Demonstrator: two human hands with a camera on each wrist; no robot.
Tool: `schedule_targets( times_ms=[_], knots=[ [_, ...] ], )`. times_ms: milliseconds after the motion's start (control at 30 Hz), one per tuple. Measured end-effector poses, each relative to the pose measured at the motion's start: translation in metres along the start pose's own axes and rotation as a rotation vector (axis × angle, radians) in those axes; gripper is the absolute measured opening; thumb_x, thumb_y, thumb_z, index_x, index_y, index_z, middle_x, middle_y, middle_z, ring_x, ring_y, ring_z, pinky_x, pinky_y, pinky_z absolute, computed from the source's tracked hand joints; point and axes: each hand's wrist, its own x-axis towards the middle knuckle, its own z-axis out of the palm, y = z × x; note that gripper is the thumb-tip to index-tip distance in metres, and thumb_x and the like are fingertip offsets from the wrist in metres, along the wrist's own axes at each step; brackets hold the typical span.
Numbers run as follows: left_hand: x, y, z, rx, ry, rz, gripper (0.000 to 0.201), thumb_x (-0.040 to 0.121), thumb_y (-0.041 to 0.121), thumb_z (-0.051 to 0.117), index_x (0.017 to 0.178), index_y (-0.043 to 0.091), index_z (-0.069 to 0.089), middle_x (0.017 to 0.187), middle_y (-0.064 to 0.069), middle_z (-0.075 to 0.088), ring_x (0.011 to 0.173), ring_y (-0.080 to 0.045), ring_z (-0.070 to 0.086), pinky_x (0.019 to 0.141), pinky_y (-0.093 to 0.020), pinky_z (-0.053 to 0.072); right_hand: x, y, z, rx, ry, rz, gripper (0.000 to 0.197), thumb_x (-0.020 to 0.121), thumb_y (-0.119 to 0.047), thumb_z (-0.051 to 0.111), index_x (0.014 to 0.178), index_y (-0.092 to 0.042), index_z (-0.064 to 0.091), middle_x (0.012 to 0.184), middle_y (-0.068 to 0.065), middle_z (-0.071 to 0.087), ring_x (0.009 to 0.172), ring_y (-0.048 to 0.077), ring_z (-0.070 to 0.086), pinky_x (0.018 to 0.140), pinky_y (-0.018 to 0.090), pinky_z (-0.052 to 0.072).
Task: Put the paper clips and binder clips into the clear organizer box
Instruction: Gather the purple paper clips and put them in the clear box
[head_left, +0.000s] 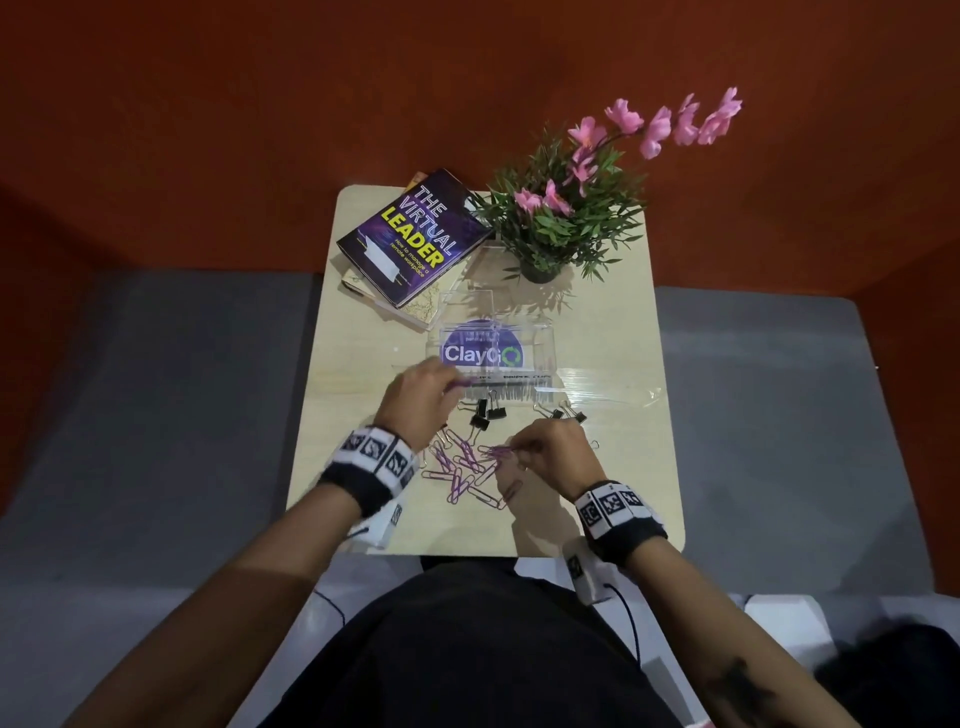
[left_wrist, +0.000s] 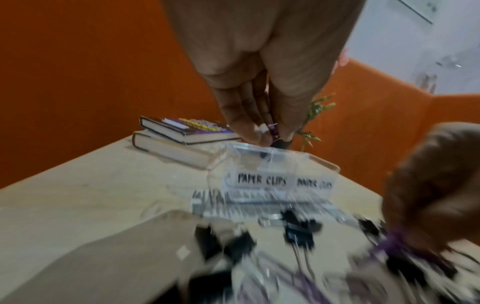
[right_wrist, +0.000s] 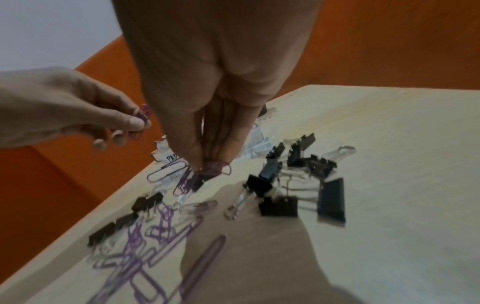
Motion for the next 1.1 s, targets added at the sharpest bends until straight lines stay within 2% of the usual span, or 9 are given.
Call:
schedule_targets(
  times_ms=[167, 267, 400, 567, 700, 800, 933, 1033, 1100],
  knots=[
    [0.058, 0.001, 0.0, 0.058, -0.009, -0.12, 0.006, 0.083, 0.011, 0.068, 0.087, 0.008, 0.071, 0.09, -0.014, 0.067, 0.078, -0.031, 0.061, 0.071, -0.038, 0.054, 0.012, -0.024, -0.03, 0.112, 0.049, 0.036, 0.014, 0.072, 0.001, 0.075, 0.079, -0.011, 0.078, 0.076, 0.004, 0.076, 0.064, 0.008, 0.066, 0.063, 0.002, 0.045],
    [0.068, -0.003, 0.006, -0.011, -0.062, -0.215, 0.003, 0.079, 0.01, 0.072, 0.082, 0.01, 0.073, 0.086, -0.015, 0.072, 0.075, -0.03, 0.064, 0.073, -0.037, 0.056, 0.037, -0.041, -0.043, 0.134, 0.149, 0.034, 0.014, 0.072, -0.002, 0.074, 0.078, -0.014, 0.079, 0.076, 0.001, 0.076, 0.069, 0.01, 0.067, 0.071, 0.013, 0.051],
    [0.052, -0.02, 0.002, -0.079, 0.098, -0.265, 0.012, 0.082, 0.007, 0.068, 0.091, 0.012, 0.074, 0.094, -0.012, 0.073, 0.081, -0.028, 0.066, 0.079, -0.036, 0.056, 0.085, -0.057, -0.04, 0.062, 0.22, 0.059, 0.014, 0.075, -0.004, 0.072, 0.076, -0.016, 0.078, 0.075, 0.001, 0.076, 0.068, 0.011, 0.065, 0.076, 0.017, 0.049],
    [0.006, -0.044, 0.008, -0.075, 0.115, -0.298, 0.015, 0.084, 0.005, 0.063, 0.09, 0.014, 0.074, 0.094, -0.011, 0.072, 0.082, -0.026, 0.065, 0.076, -0.032, 0.054, 0.114, -0.058, -0.021, -0.077, 0.152, 0.06, 0.02, 0.07, 0.0, 0.069, 0.077, -0.017, 0.076, 0.078, 0.009, 0.076, 0.077, 0.027, 0.068, 0.073, 0.039, 0.059],
    [-0.024, -0.056, 0.017, -0.027, 0.015, -0.289, 0.02, 0.088, 0.003, 0.057, 0.096, 0.014, 0.072, 0.097, -0.011, 0.069, 0.087, -0.03, 0.063, 0.075, -0.039, 0.054, 0.095, -0.054, -0.022, -0.062, 0.24, -0.051, 0.031, 0.071, 0.009, 0.061, 0.085, -0.012, 0.077, 0.084, 0.009, 0.077, 0.076, 0.022, 0.07, 0.077, 0.03, 0.058],
    [-0.043, -0.059, 0.024, 0.102, -0.037, -0.175, 0.019, 0.087, 0.001, 0.057, 0.098, 0.01, 0.07, 0.092, -0.013, 0.065, 0.086, -0.032, 0.058, 0.066, -0.041, 0.052, 0.068, -0.047, -0.016, 0.015, 0.258, -0.103, 0.027, 0.076, 0.011, 0.062, 0.09, -0.007, 0.076, 0.087, 0.009, 0.076, 0.072, 0.018, 0.069, 0.072, 0.023, 0.055],
    [-0.067, -0.069, 0.033, 0.248, -0.062, -0.05, 0.02, 0.075, -0.002, 0.071, 0.092, 0.009, 0.069, 0.084, -0.009, 0.062, 0.076, -0.03, 0.057, 0.057, -0.039, 0.051, 0.039, -0.031, 0.018, -0.138, 0.022, -0.123, 0.019, 0.079, 0.002, 0.061, 0.087, -0.011, 0.073, 0.086, 0.008, 0.072, 0.072, 0.022, 0.065, 0.067, 0.037, 0.059],
    [-0.074, -0.078, 0.035, 0.298, -0.062, -0.043, 0.026, 0.072, -0.003, 0.073, 0.094, 0.009, 0.069, 0.086, -0.01, 0.062, 0.075, -0.031, 0.057, 0.056, -0.04, 0.052, 0.019, -0.029, 0.045, -0.27, -0.198, -0.217, 0.028, 0.079, -0.009, 0.07, 0.107, -0.009, 0.066, 0.105, 0.011, 0.061, 0.09, 0.027, 0.06, 0.065, 0.041, 0.059],
    [-0.076, -0.081, 0.033, 0.306, -0.049, -0.06, 0.025, 0.072, -0.004, 0.072, 0.094, 0.008, 0.068, 0.086, -0.012, 0.063, 0.075, -0.032, 0.058, 0.056, -0.041, 0.052, 0.01, -0.026, 0.057, -0.337, -0.245, -0.264, 0.037, 0.077, -0.011, 0.073, 0.112, -0.01, 0.063, 0.111, 0.011, 0.056, 0.1, 0.029, 0.054, 0.063, 0.041, 0.056]
  ],
)
